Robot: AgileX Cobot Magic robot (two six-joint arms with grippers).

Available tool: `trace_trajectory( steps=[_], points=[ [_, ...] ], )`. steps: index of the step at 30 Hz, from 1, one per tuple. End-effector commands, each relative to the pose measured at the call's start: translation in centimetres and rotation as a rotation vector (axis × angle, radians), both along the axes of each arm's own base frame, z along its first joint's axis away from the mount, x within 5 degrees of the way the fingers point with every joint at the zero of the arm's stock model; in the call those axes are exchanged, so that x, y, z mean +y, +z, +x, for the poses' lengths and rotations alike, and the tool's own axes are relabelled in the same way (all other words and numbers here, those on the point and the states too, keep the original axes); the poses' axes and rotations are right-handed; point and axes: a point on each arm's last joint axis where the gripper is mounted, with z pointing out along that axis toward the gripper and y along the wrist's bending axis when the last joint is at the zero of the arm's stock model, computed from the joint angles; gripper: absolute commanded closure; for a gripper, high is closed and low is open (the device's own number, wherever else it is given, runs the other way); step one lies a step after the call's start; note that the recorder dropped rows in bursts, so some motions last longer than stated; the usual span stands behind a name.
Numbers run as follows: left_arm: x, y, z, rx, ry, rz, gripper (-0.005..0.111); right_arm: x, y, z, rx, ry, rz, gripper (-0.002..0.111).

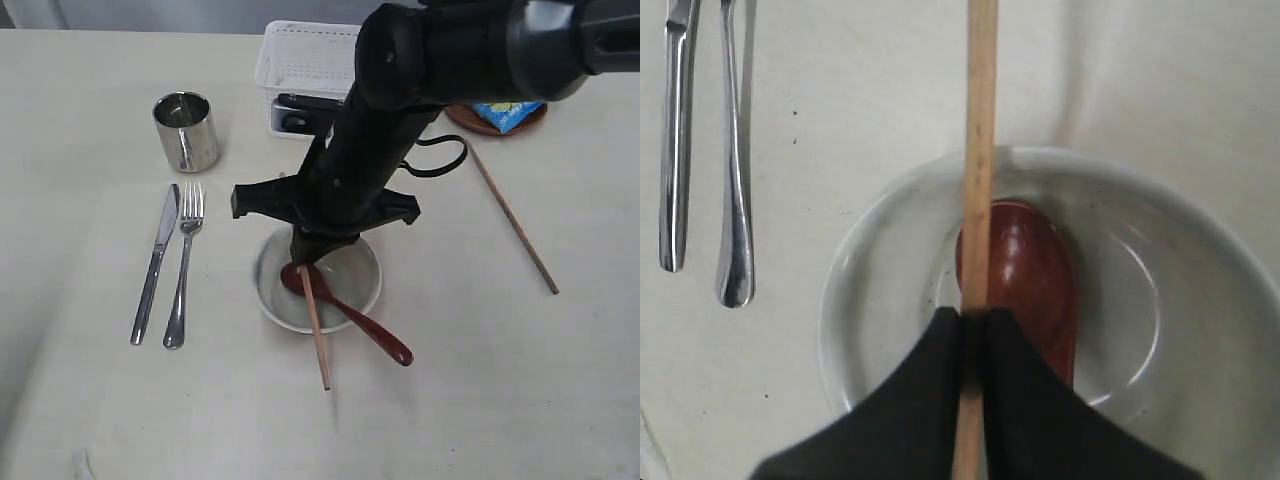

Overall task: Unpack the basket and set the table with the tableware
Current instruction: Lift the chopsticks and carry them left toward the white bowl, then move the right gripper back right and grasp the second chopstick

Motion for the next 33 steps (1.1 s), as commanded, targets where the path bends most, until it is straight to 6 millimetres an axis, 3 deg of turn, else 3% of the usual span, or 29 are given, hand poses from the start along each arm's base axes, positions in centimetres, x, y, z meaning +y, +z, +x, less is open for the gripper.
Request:
trace_trajectory(
  steps=[1,6,11,14,20,24,27,33],
  points=[
    [0.0,0.0,0.0,-0.006,-0.001,-0.006,0.107,-0.2,0.2,-0.1,0.017,0.027,-0.034,0.095],
    [0.0,0.0,0.0,-0.006,-0.001,-0.006,0.107,-0.4,0.2,-0.3,0.036,0.039,-0.052,0.072],
    [0.0,0.0,0.0,-0.006,-0.001,-0.006,0.107,-0.4,0.6,-0.2,0.016,0.048,-0.051,0.067],
    [0.0,0.0,0.0,-0.006,-0.001,-0.006,0.107,-0.3,2.0,0.1,-0.027,0.061,-0.038,0.067],
    [0.0,0.0,0.0,-0.006,-0.001,-0.006,0.107,-1.5,6.9,0.6,-0.176,0.135,-0.123,0.067],
    [0.0,0.0,0.0,-0.006,-0.001,-0.006,0.107,-4.1,10.0,1.7,-0.301,0.120,-0.257,0.067],
    [0.0,0.0,0.0,-0.006,-0.001,-0.006,0.107,-7.1,11.1,3.1,-0.343,0.054,-0.307,0.067],
    [0.0,0.0,0.0,-0.006,-0.001,-0.006,0.107,-14.8,10.0,6.6,-0.324,-0.028,-0.393,0.067]
  ],
)
